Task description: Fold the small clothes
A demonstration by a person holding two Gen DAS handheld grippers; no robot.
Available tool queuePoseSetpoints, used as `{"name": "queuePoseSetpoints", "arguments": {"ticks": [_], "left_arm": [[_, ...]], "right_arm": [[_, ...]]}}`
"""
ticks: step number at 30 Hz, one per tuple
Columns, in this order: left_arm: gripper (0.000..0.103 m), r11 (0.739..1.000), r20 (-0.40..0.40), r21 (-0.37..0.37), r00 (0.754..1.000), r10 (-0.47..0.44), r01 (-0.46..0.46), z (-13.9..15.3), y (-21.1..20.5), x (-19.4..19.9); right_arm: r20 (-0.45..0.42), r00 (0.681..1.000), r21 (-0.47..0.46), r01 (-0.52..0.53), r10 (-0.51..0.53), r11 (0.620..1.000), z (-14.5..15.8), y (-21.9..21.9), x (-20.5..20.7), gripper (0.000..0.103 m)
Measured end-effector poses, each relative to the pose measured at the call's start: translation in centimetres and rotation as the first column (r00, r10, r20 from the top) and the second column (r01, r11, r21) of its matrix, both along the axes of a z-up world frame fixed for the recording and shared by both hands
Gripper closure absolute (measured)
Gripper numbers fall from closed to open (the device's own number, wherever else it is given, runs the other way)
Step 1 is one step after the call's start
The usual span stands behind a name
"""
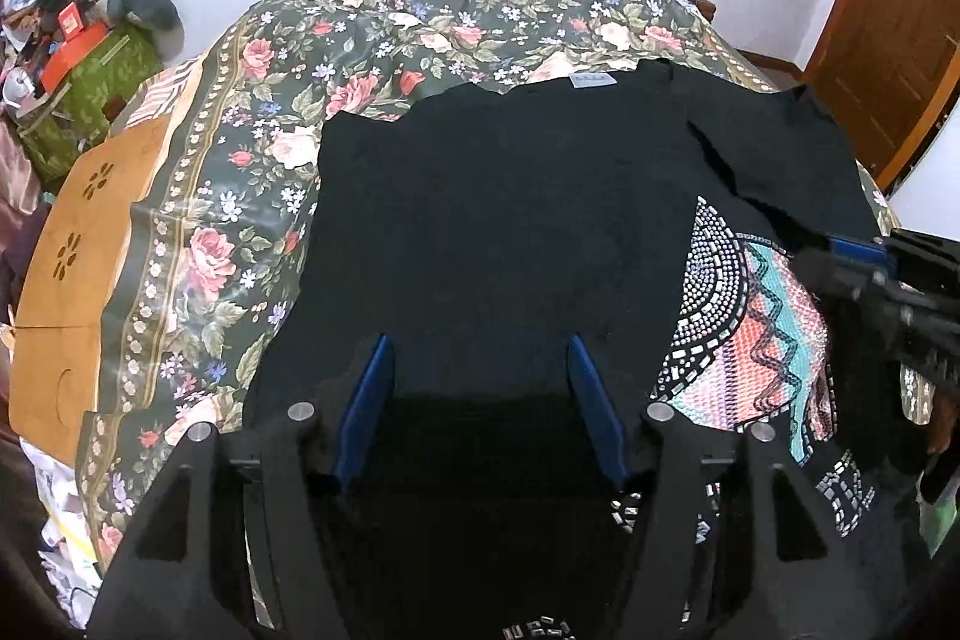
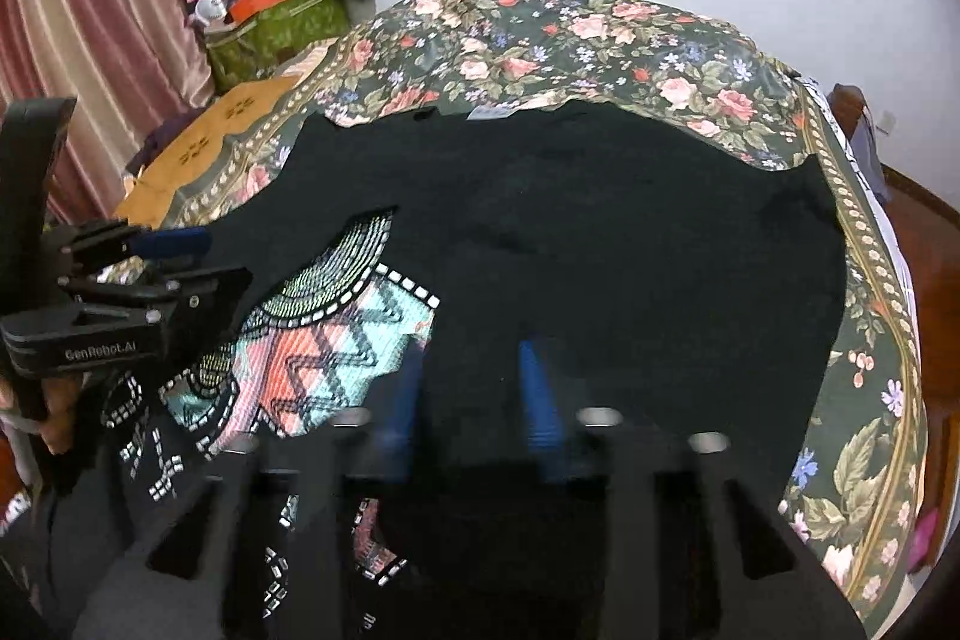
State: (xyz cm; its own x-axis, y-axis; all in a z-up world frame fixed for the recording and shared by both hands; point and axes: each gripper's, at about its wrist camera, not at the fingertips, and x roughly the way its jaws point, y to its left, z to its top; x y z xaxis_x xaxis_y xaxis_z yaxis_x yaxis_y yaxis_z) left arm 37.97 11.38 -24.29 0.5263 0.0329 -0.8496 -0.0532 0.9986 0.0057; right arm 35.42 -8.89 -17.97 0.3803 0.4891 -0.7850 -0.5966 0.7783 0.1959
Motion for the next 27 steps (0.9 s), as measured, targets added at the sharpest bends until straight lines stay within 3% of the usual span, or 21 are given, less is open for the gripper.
{"name": "queuePoseSetpoints", "arguments": {"ticks": [10,14,18,19,20,22,27], "left_arm": [[0.042,0.998,-0.007,0.057,1.0,-0.011,0.011,0.6,0.1,-2.1],[0.041,0.995,-0.004,0.101,1.0,0.008,-0.008,1.5,1.5,-4.6],[0.038,0.993,-0.027,0.106,0.998,0.05,-0.047,1.7,3.6,-7.0],[0.038,0.993,-0.038,0.104,0.997,0.064,-0.059,1.6,4.2,-7.7],[0.038,0.993,-0.05,0.097,0.996,0.079,-0.074,1.6,4.8,-8.6],[0.038,0.992,-0.067,0.077,0.992,0.103,-0.097,1.5,5.7,-10.1],[0.038,0.992,-0.124,-0.024,0.985,0.123,-0.127,1.3,6.3,-14.1]], "right_arm": [[0.038,0.999,0.108,-0.031,0.027,0.994,3.9,0.9,-1.6,0.096],[-0.005,0.999,0.126,-0.052,0.053,0.991,2.8,2.9,-2.0,0.095],[-0.067,0.995,0.072,-0.069,0.073,0.995,0.8,4.1,-2.7,0.084],[-0.076,0.994,0.063,-0.078,0.082,0.995,0.8,4.1,-3.0,0.076],[-0.076,0.993,0.054,-0.083,0.087,0.995,1.0,3.8,-3.3,0.067],[-0.053,0.994,0.029,-0.093,0.095,0.995,2.2,2.8,-4.5,0.06],[0.024,0.997,0.002,-0.079,0.079,0.997,5.2,-1.3,-7.2,0.051]]}}
